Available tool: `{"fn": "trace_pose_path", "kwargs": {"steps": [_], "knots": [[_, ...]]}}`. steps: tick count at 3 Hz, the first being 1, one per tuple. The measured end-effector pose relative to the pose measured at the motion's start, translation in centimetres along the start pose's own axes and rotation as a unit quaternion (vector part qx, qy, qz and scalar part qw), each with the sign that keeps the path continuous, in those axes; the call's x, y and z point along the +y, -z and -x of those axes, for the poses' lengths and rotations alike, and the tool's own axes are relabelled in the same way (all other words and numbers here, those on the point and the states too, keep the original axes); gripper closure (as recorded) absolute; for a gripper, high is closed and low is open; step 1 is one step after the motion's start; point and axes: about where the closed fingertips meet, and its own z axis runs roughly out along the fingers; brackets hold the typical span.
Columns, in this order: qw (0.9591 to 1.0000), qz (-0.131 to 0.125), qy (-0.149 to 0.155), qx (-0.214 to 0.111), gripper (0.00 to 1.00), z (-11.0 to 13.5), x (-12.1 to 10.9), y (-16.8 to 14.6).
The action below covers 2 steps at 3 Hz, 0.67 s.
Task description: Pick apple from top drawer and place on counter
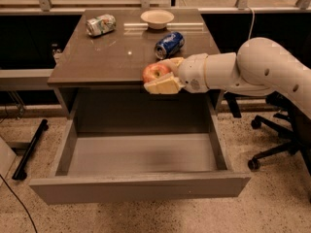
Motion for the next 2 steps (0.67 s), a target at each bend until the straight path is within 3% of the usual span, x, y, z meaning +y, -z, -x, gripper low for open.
{"fn": "trace_pose_path", "kwargs": {"steps": [2], "knots": [[0.9997,0.022,-0.006,-0.009,1.0,0.7,-3.3,-3.2]]}}
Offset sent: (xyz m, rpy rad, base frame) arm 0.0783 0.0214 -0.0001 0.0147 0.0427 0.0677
